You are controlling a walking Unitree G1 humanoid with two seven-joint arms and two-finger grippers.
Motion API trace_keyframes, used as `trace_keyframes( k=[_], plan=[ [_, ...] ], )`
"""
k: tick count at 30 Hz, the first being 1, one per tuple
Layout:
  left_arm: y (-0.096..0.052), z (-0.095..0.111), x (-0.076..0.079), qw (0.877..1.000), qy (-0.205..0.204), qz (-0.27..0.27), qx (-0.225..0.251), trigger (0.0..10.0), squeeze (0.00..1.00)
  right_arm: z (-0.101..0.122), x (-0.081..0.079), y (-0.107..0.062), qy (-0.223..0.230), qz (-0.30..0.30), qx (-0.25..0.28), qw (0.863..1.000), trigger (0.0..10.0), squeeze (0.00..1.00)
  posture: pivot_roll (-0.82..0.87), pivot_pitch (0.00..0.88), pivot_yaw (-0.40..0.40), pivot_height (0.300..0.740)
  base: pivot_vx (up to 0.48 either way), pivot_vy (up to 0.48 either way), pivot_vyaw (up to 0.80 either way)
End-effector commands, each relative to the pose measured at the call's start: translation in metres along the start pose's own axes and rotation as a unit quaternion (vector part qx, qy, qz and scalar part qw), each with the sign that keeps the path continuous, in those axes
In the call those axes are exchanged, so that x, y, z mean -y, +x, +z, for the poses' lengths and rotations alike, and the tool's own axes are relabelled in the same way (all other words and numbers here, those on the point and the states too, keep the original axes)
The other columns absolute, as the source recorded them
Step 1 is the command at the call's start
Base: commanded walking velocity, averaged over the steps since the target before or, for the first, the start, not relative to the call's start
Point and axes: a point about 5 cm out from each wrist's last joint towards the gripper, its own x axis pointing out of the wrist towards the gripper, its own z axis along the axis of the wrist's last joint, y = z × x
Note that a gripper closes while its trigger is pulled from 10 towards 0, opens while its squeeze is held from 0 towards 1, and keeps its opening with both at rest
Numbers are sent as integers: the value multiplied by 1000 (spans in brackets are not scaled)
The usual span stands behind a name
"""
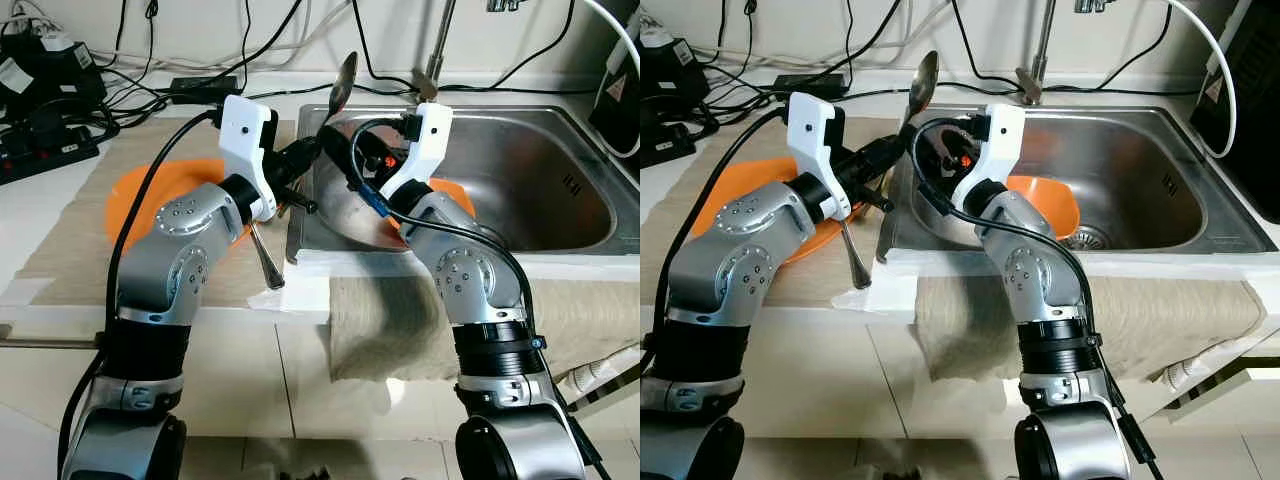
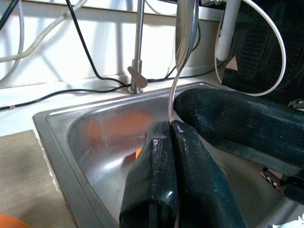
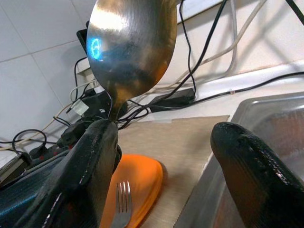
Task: Kitchen organization
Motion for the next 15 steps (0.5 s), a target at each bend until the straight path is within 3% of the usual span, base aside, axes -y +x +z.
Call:
trace_keyframes(
  k=[1, 11, 15],
  plan=[
    [1, 5, 6, 1000, 10, -18, 7, 0, 0, 5, -5, 5, -8, 11, 7, 1000, 10000, 0, 29, 0, 25, 740, 0, 0, 0],
    [2, 0, 1, 1000, 11, -9, -8, 0, 0, 3, -8, 4, -6, 19, 4, 1000, 10000, 0, 26, 0, 27, 740, 0, 0, 0],
    [3, -5, -4, 1000, -15, 8, -15, 0, 0, 5, -12, 3, -2, 32, 9, 999, 10000, 0, 28, 0, 27, 740, 0, 0, 0]
  ],
)
